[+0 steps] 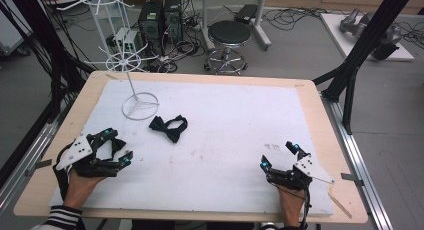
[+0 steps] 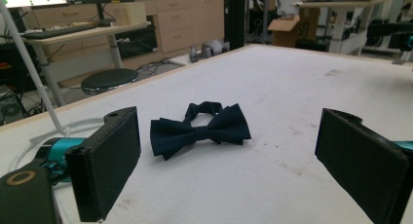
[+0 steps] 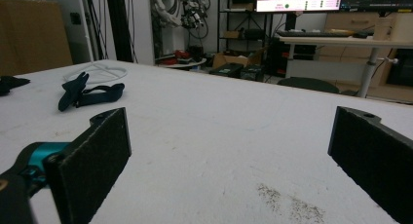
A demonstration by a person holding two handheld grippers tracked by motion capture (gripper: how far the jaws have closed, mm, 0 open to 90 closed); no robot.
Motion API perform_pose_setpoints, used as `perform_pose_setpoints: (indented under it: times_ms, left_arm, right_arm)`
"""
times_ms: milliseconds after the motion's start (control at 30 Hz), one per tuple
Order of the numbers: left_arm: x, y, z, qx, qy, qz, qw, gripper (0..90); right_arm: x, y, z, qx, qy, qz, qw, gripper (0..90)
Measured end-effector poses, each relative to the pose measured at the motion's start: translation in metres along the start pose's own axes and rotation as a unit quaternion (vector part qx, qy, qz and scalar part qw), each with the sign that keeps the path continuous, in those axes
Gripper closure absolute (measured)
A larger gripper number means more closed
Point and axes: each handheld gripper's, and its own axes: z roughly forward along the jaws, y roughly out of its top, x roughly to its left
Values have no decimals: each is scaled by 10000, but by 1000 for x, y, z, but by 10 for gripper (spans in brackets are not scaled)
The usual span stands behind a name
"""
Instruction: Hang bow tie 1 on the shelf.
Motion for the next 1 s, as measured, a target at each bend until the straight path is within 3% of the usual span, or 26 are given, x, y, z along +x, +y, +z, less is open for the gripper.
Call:
perform_pose_setpoints:
  times_ms: [233,433,1000]
  left_arm:
    - [5,22,11,141,-303,178,9993,98]
    - [16,38,20,279,-551,194,9979,98]
    - [29,59,48,785,-988,363,9913,96]
  right_arm:
    - [0,0,0,7,-3,-9,10000,11]
    - [0,0,0,-10,-15,-33,10000,11]
    - [0,0,0,-29,-29,-36,10000,11]
